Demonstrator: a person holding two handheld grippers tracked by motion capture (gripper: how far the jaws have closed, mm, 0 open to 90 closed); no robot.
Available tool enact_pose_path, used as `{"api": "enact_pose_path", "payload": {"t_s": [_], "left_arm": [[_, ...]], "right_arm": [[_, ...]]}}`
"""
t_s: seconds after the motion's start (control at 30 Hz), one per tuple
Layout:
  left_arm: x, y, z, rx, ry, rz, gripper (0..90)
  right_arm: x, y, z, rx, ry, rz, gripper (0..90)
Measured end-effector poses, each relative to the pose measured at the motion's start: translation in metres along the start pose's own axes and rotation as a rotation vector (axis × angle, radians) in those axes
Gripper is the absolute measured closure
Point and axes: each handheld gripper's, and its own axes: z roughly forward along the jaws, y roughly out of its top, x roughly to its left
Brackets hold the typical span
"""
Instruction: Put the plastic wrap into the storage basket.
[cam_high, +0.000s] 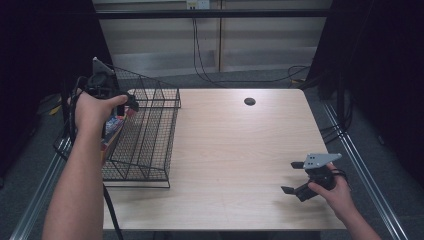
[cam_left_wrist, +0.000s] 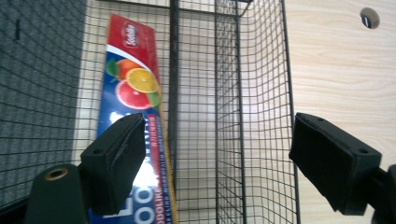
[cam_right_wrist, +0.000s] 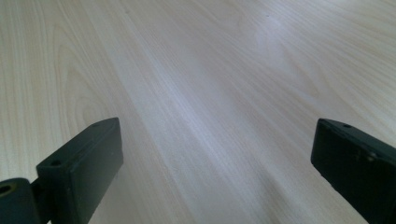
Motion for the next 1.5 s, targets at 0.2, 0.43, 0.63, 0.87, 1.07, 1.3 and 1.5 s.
{"api": "enact_pose_path", "payload": {"t_s": [0.2, 0.43, 0.63, 0.87, 1.07, 1.3, 1.5], "left_arm": [[-0.007, -0.002, 0.003, 0.002, -0.035, 0.026, 17.3], [-0.019, -0.008, 0.009, -0.013, -0.089, 0.058, 17.1], [-0.027, -0.011, 0.01, -0.018, -0.107, 0.086, 17.2], [-0.041, -0.017, 0.017, -0.021, -0.135, 0.12, 17.1], [-0.053, -0.024, 0.023, -0.02, -0.165, 0.151, 16.9], [-0.067, -0.033, 0.033, -0.02, -0.186, 0.184, 16.5], [-0.074, -0.038, 0.043, -0.018, -0.197, 0.207, 15.8]], "right_arm": [[0.0, 0.0, 0.0, -0.001, 0.003, 0.002, 2.3], [0.0, 0.0, 0.0, -0.004, 0.003, 0.003, 2.3], [0.001, 0.0, -0.001, -0.004, 0.001, 0.002, 2.3], [0.001, 0.0, 0.0, -0.002, 0.005, 0.003, 2.3], [0.001, 0.0, -0.001, -0.005, -0.007, 0.0, 2.3], [0.001, 0.0, -0.001, -0.009, -0.002, -0.003, 2.3], [0.001, -0.001, -0.002, -0.011, -0.001, 0.005, 2.3]]}}
